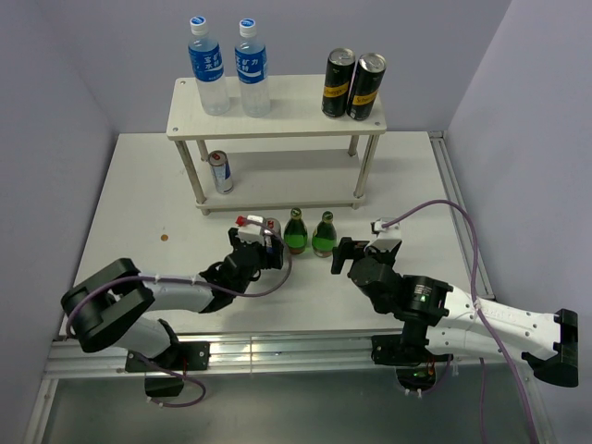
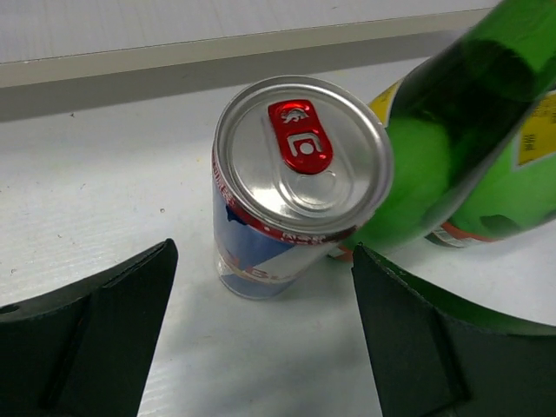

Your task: Place and organize the beverage onto the shelf

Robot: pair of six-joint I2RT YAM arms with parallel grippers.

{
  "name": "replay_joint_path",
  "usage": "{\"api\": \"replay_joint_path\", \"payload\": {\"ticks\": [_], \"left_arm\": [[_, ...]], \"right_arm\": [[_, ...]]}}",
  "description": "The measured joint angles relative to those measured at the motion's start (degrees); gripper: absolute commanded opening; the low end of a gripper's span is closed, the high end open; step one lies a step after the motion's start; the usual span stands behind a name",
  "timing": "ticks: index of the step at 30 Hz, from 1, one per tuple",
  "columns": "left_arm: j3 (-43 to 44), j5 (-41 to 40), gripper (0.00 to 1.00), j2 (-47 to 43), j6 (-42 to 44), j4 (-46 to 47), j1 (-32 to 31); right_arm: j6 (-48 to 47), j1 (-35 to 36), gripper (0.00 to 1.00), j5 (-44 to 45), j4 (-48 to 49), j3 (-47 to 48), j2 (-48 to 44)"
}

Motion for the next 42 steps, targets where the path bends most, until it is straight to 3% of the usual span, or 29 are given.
{"api": "replay_joint_path", "payload": {"ticks": [8,9,10,11,12,14,15,26,36,42], "left_arm": [[5.0,-5.0,0.84,10.4,2.4,5.0,0.2],[5.8,-5.2,0.78,11.6,2.6,5.6,0.3],[6.7,-5.5,0.70,13.2,2.8,6.5,0.5],[7.5,-5.6,0.44,14.4,3.0,7.2,0.8],[8.1,-5.3,0.29,15.5,2.8,7.8,1.2],[9.3,-5.7,0.07,17.1,4.0,8.9,2.1],[9.9,-5.7,0.00,17.8,4.0,9.4,2.6],[13.4,-5.4,0.00,16.7,6.4,3.3,6.4],[25.7,-2.7,0.00,15.0,8.9,-2.5,16.1],[32.7,-0.9,0.00,18.9,9.4,-4.1,19.8]], "right_arm": [[0.1,0.0,0.97,0.0,0.0,0.0,0.0],[0.1,0.0,0.97,0.0,0.0,0.0,0.0],[0.1,0.0,0.97,0.0,0.0,-0.1,0.0],[0.1,0.0,0.97,0.0,0.0,-0.1,0.0],[0.1,0.0,0.97,-0.1,0.1,-0.3,0.0],[0.1,0.0,0.97,-0.2,0.1,-0.6,0.0],[0.1,0.0,0.97,-0.2,0.1,-0.7,0.1],[0.1,0.0,0.97,-0.7,0.2,-0.7,1.3],[0.1,0.0,0.97,-0.9,0.2,-0.7,1.5],[0.1,0.0,0.97,-0.9,0.2,-0.7,1.5]]}}
